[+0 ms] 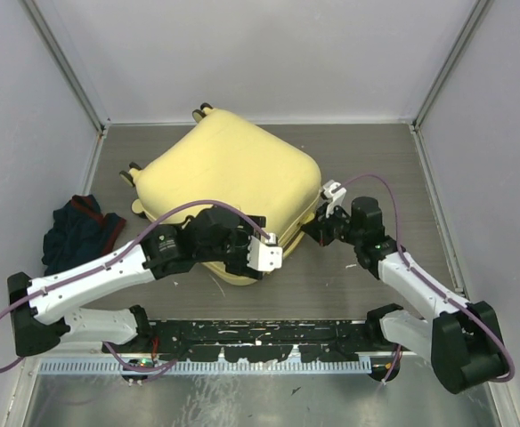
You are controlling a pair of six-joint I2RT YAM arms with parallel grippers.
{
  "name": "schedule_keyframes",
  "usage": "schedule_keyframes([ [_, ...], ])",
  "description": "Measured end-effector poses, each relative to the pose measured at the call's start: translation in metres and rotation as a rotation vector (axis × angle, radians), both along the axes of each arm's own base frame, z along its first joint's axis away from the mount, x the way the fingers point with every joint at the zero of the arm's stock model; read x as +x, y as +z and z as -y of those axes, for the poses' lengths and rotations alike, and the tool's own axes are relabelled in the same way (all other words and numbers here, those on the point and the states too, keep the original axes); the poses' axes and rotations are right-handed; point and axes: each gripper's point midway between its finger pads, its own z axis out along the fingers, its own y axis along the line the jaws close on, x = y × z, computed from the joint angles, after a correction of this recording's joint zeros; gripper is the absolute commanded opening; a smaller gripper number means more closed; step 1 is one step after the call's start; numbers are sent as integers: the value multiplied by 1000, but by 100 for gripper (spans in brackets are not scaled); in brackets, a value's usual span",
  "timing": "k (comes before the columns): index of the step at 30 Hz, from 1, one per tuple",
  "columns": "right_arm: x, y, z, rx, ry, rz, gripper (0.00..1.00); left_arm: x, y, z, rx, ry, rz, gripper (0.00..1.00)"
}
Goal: Pack the luggage
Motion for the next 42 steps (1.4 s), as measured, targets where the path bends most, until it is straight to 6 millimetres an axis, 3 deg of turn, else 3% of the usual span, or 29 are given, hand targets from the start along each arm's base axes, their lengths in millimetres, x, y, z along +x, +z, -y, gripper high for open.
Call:
schedule_keyframes([
  [12, 57, 3, 54, -7, -79, -15, 0, -2, -4, 0, 2, -84, 29, 73],
  [15, 63, 3, 66, -11, -99, -15, 0, 0, -4, 1, -9, -107, 22, 72],
  [22, 56, 1, 73, -30, -74, 18, 1, 8, -4, -2, -44, -179, -7, 71],
  [27, 30, 1, 74, -40, -66, 59, 0, 24, -2, -25, -50, -152, -16, 68],
  [33, -6, 4, 39, -22, -5, 61, 0, 43, 12, -63, -27, 33, -26, 69],
  [36, -15, 4, 20, -11, 23, 36, 0, 26, 19, -65, -34, 54, -58, 68],
  [42, -21, 3, 7, 9, 26, -2, 0, -54, 29, -24, -76, -131, -104, 59],
])
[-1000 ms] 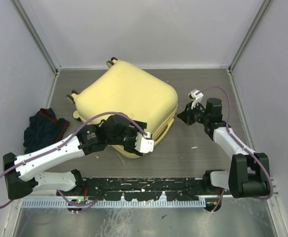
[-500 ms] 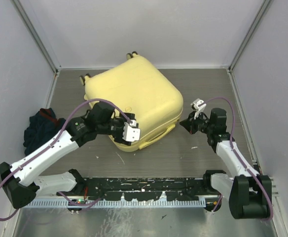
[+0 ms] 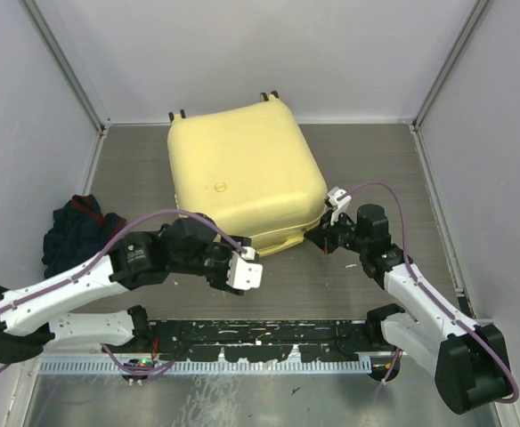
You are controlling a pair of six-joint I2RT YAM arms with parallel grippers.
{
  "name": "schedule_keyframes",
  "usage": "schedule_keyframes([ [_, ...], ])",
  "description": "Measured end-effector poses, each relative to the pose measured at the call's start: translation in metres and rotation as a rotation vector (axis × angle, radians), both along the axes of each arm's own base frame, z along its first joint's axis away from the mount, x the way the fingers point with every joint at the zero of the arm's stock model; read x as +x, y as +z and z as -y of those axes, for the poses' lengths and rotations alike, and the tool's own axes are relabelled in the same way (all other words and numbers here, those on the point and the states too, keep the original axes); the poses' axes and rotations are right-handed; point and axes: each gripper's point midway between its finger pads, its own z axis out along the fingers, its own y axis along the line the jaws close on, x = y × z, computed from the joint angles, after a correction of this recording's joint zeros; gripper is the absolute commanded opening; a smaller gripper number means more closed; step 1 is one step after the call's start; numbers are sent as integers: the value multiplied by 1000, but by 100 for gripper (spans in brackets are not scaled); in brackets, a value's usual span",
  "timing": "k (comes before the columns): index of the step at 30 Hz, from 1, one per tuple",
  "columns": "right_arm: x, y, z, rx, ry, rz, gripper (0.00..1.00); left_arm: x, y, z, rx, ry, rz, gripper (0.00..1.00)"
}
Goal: Pack the luggage
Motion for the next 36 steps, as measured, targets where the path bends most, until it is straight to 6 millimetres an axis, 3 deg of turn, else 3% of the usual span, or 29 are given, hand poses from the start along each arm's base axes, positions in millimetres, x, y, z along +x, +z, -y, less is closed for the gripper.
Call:
schedule_keyframes([
  [3, 1, 0, -1, 6, -9, -9, 0, -9, -15, 17, 17, 5, -40, 56],
  [7, 1, 0, -1, 3, -17, -10, 0, 2, -54, 36, 91, 67, -64, 52],
  [11, 2, -1, -1, 3, -30, -15, 0, 14, -95, 43, 179, 134, -71, 52],
  [26, 3, -1, -1, 19, -61, -41, 0, 63, -173, 69, 285, 274, 55, 51],
  [32, 4, 0, 2, 13, -78, -36, 0, 70, -203, 62, 358, 316, 68, 36],
  [36, 3, 0, 3, 3, -83, -28, 0, 69, -218, 41, 408, 345, 40, 14],
])
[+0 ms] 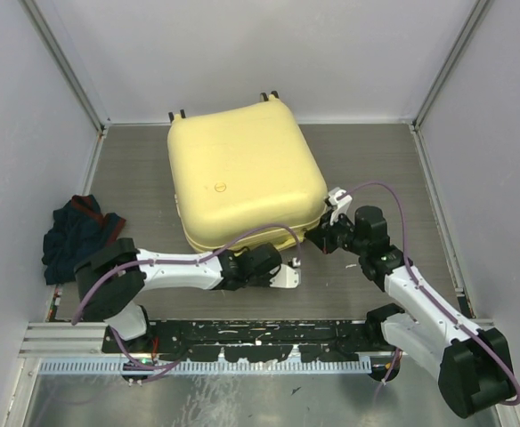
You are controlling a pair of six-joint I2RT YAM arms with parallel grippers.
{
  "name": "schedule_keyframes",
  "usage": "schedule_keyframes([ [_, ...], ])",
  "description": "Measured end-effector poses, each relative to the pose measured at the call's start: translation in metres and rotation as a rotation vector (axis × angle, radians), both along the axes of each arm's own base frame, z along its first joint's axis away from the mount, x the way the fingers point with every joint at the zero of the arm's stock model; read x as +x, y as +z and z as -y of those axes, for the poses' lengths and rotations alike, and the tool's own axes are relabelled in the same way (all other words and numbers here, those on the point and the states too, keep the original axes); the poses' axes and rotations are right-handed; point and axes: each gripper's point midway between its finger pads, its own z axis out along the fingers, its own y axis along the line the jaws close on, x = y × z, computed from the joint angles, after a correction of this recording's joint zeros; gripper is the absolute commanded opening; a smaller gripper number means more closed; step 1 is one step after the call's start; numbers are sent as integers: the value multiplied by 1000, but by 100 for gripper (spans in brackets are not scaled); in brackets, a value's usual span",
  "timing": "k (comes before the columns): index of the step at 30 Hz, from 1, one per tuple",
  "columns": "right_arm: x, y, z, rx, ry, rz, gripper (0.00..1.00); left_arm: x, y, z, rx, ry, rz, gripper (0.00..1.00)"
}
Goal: Pack the luggage
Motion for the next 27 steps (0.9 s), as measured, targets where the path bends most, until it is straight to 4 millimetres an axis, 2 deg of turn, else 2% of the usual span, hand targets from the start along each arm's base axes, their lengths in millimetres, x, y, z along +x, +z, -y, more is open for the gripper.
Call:
schedule_keyframes([
  [3, 1, 0, 5, -16, -8, 11, 0, -7, -11, -25, 49, 12, -37, 0],
  [6, 1, -1, 12, -26, -13, 14, 0, -16, -14, -47, 85, 10, -72, 0],
  [11, 5, -2, 27, -43, -34, 17, 0, -26, -2, -59, 67, -9, -89, 0],
  [12, 5, -2, 29, -43, -34, 17, 0, -28, 2, -59, 55, -14, -93, 7],
  [13, 5, -2, 30, -44, -32, 18, 0, -30, 7, -58, 36, -21, -96, 20],
  [14, 5, -3, 30, -43, -26, 17, 1, -31, 13, -57, 16, -29, -98, 35],
  [15, 5, -3, 29, -42, -22, 15, 1, -33, 20, -54, -15, -35, -98, 45],
  [16, 5, -4, 29, -40, -19, 11, 0, -34, 28, -50, -54, -36, -99, 49],
  [19, 6, -4, 28, -34, -11, 3, 1, -34, 56, -36, -154, -42, -91, 57],
  [23, 7, -4, 27, -28, -8, -6, 0, -19, 97, 5, -287, -25, -65, 58],
  [25, 7, -4, 27, -25, -6, -9, 0, -10, 106, 22, -316, -15, -56, 57],
  [27, 7, -4, 27, -24, -6, -9, 1, -1, 106, 34, -322, 2, -54, 56],
])
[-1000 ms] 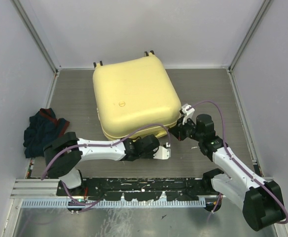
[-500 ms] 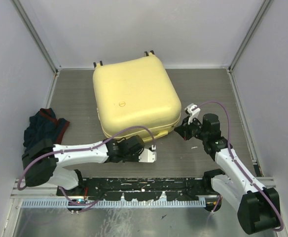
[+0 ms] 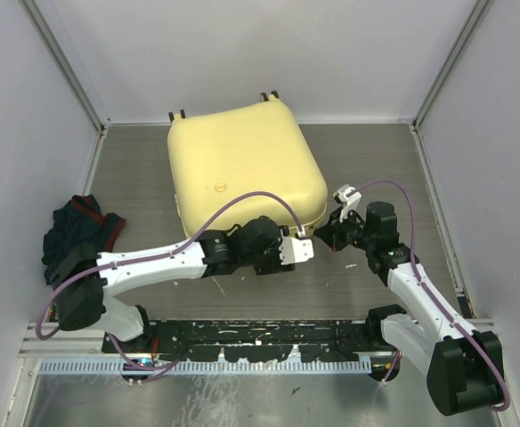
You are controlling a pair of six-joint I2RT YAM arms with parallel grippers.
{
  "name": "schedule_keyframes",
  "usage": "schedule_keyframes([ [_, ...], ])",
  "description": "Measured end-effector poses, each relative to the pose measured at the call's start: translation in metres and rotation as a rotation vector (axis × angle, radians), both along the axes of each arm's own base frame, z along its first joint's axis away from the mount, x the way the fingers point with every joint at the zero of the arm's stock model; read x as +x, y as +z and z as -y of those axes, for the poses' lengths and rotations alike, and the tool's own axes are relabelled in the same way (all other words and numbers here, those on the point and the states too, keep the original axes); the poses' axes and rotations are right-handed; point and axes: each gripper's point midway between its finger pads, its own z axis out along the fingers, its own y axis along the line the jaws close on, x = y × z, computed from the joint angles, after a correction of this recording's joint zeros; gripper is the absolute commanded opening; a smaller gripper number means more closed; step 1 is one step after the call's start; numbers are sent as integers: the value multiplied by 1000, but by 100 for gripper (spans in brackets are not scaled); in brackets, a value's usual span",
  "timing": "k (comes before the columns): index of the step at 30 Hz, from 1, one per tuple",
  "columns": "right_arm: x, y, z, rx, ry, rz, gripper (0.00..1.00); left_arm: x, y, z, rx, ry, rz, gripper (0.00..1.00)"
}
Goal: Pack the luggage
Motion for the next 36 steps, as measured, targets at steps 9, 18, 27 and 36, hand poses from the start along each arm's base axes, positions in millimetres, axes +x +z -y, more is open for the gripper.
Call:
schedule_keyframes([
  [9, 0, 0, 0, 0, 0, 1, 1, 13, -38, 4, 65, 32, -46, 53],
  [18, 0, 0, 0, -1, 0, 2, 1, 27, -77, 3, 113, 89, -82, 33],
  [27, 0, 0, 2, -24, 12, 25, 0, 36, -76, 0, 93, 116, -92, 0],
  [36, -1, -1, 20, -32, 36, 41, 0, 20, -78, -29, 84, 47, -65, 0],
])
